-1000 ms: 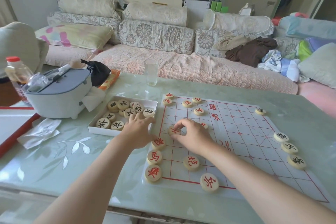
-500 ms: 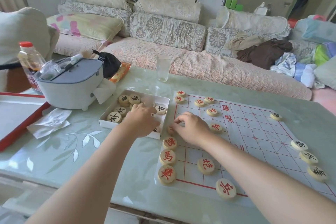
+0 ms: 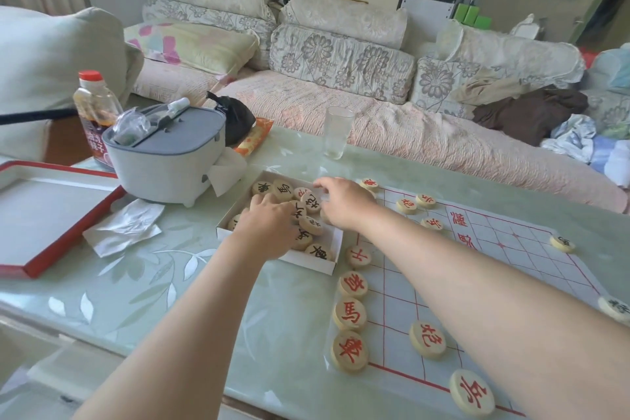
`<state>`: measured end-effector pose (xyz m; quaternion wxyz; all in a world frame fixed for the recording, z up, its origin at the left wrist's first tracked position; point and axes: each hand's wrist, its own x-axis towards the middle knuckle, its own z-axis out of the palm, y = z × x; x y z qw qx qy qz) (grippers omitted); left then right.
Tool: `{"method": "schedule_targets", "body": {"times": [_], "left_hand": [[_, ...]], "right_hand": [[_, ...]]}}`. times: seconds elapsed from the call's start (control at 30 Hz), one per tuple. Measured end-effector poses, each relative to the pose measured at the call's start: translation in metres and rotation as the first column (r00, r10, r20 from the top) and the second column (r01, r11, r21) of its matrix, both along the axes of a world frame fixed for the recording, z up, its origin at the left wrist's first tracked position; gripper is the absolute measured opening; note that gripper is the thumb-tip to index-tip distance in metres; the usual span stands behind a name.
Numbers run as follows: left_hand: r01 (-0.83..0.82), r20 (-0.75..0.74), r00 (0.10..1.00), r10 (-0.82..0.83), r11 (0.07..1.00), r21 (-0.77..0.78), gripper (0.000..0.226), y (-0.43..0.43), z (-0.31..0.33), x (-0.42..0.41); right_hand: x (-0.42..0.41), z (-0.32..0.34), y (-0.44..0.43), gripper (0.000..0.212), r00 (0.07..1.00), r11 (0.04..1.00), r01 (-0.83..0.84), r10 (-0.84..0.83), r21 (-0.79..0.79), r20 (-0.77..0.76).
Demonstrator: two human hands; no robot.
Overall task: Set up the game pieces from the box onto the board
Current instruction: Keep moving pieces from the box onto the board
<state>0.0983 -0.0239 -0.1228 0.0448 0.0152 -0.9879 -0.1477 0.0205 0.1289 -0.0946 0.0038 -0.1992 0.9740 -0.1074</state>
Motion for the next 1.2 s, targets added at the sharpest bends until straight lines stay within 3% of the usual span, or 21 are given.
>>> {"method": "schedule_targets", "body": {"times": [0.17, 0.3, 0.47, 0.67, 0.77, 0.87, 1.0, 1.2], "left_hand": [[0.014, 0.053, 0.998, -0.018, 0.997, 0.075, 0.039, -0.008, -0.006, -0.009], [-0.001, 0.034, 0.999, -0.006, 0.982, 0.191, 0.046, -0.012, -0.006, -0.012], [-0.035, -0.063, 0.997, 0.054, 0.963, 0.267, 0.041, -0.013, -0.002, -0.014], [-0.036, -0.2, 0.97, 0.141, 0.892, 0.451, 0.041, -0.012, 0.012, -0.015], [-0.084, -0.193, 0.956, 0.219, 0.839, 0.538, 0.039, -0.013, 0.017, -0.012], [-0.145, -0.178, 0.938, 0.296, 0.806, 0.574, 0.037, -0.017, 0.018, -0.011], [-0.168, -0.172, 0.94, 0.294, 0.84, 0.516, 0.04, -0.023, 0.014, -0.012], [-0.157, -0.161, 0.954, 0.252, 0.879, 0.45, 0.042, -0.023, 0.01, -0.013]], "right_hand": [[-0.02, -0.011, -0.018, 0.062, 0.999, 0.993, -0.027, 0.023, 0.111, 0.042], [-0.024, -0.02, -0.023, 0.053, 1.0, 0.992, -0.02, 0.019, 0.121, 0.01], [-0.026, -0.011, -0.02, 0.022, 0.991, 0.978, 0.043, -0.015, -0.202, 0.134], [-0.012, 0.016, -0.03, 0.026, 0.916, 0.801, 0.103, 0.154, -0.589, 0.37], [-0.006, 0.021, -0.033, 0.029, 0.886, 0.753, 0.1, 0.23, -0.65, 0.403], [-0.011, 0.018, -0.033, 0.022, 0.933, 0.804, 0.084, 0.144, -0.588, 0.331], [-0.023, 0.006, -0.024, 0.031, 0.996, 0.979, -0.002, 0.019, -0.202, 0.082], [-0.029, -0.01, -0.035, 0.056, 0.998, 0.994, -0.041, 0.036, 0.104, 0.05]]}}
